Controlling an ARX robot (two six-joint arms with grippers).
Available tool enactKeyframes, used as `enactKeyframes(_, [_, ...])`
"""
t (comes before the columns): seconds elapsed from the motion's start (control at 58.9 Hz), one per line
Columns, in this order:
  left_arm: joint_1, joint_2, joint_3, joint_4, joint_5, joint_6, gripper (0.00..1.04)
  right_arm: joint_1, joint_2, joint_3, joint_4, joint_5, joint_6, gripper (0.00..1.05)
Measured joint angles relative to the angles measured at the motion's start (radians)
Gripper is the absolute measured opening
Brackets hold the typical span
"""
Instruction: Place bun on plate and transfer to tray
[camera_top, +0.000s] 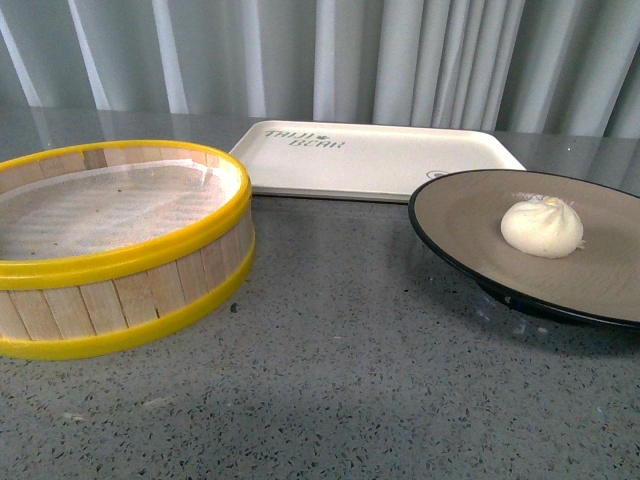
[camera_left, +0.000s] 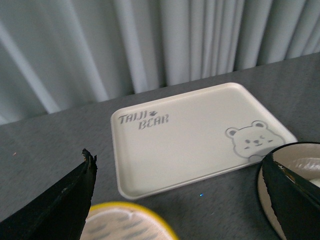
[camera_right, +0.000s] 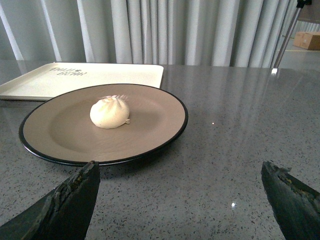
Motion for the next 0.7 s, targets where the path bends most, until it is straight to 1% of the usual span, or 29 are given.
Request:
enactKeyframes(0.136, [0.109,-0.121,-0.131,0.003,0.022,-0.031,0.98,0.0,0.0,0.0,0.0,0.0,0.0,0.96])
enactKeyframes(0.187, [0.161,-0.181,-0.227,0.12,-0.046,-0.063,0.89,0.0,0.0,0.0,0.0,0.0,0.0,0.96])
enactKeyframes(0.238, [0.205,-0.231,-0.306,0.202,-0.04,-0.081,0.82,0.0,0.0,0.0,0.0,0.0,0.0,0.96])
enactKeyframes(0.272, [0.252,-0.286,-0.387,0.261,-0.009,-0.091,0.75,0.0,0.0,0.0,0.0,0.0,0.0,0.96])
enactKeyframes(0.323, [0.302,-0.342,-0.467,0.3,0.026,-0.098,0.68,0.0,0.0,0.0,0.0,0.0,0.0,0.96])
enactKeyframes(0.357, [0.357,-0.396,-0.544,0.324,0.08,-0.103,0.6,0.0,0.0,0.0,0.0,0.0,0.0,0.96])
enactKeyframes(0.374, [0.398,-0.433,-0.599,0.336,0.126,-0.104,0.55,0.0,0.0,0.0,0.0,0.0,0.0,0.96])
enactKeyframes(0.408, [0.435,-0.475,-0.664,0.35,0.146,-0.106,0.48,0.0,0.0,0.0,0.0,0.0,0.0,0.96])
enactKeyframes(0.476, [0.458,-0.517,-0.745,0.374,0.146,-0.114,0.37,0.0,0.0,0.0,0.0,0.0,0.0,0.96])
enactKeyframes(0.527, [0.46,-0.557,-0.826,0.403,0.163,-0.117,0.23,0.0,0.0,0.0,0.0,0.0,0.0,0.96])
enactKeyframes(0.612, [0.46,-0.609,-0.912,0.434,0.168,-0.118,0.04,0.0,0.0,0.0,0.0,0.0,0.0,0.96])
enactKeyframes(0.697, [0.46,-0.666,-0.985,0.453,0.167,-0.121,0.04,0.0,0.0,0.0,0.0,0.0,0.0,0.96])
